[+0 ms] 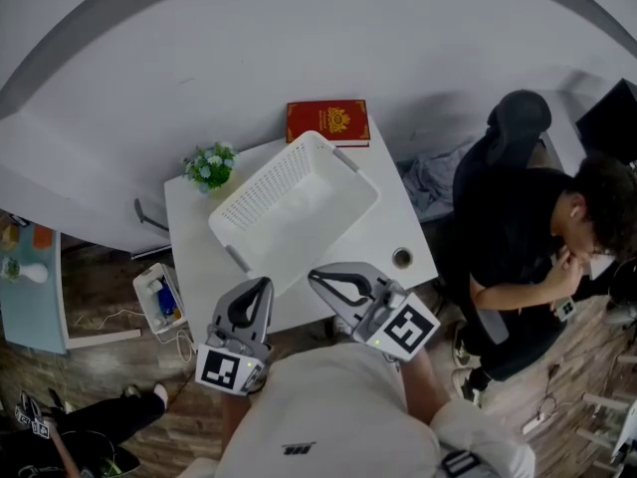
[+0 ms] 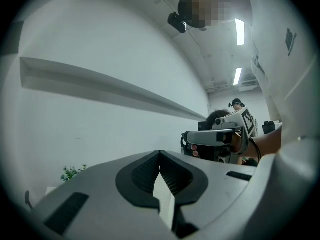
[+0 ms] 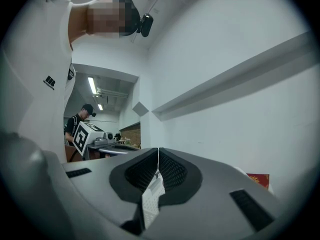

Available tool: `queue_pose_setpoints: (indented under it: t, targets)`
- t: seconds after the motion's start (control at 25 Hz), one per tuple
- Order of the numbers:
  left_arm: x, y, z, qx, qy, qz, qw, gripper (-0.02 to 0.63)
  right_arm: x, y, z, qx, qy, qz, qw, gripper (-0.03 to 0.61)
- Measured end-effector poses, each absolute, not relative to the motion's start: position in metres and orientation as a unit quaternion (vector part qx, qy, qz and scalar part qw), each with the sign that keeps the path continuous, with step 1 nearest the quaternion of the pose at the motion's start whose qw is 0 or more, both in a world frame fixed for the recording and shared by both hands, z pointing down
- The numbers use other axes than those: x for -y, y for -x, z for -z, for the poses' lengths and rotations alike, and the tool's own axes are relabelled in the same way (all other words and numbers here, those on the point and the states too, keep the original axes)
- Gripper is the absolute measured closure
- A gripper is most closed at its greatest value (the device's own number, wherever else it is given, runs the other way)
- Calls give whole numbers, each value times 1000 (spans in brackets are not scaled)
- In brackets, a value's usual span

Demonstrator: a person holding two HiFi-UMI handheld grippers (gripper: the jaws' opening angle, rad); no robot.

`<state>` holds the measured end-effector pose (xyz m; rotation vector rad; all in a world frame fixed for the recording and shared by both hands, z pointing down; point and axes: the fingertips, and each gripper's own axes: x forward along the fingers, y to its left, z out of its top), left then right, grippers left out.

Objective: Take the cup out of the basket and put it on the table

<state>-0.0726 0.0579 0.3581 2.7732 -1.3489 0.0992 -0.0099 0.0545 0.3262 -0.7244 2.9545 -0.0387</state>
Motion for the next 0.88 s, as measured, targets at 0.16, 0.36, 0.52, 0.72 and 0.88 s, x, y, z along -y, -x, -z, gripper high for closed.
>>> queue_pose_setpoints:
  t: [0.16, 0.36, 0.52, 0.72, 0.88]
  targets:
    - [-43, 84, -359, 423, -905, -22, 37, 604, -44, 23, -324, -968, 247, 14, 51, 565]
    - [-24, 103, -366, 403, -914, -17, 47, 604, -29, 42, -332, -964, 265, 14, 30, 565]
    - [-10, 115, -370, 383, -922, -13, 49, 604, -17, 57, -336, -960, 281, 14, 12, 565]
    - [3, 122, -376, 365, -929, -6, 66, 604, -6, 68, -340, -954, 300, 16, -7, 565]
    - [10, 124, -381, 358, -931, -6, 71, 604, 1, 68, -344, -951, 309, 17, -21, 565]
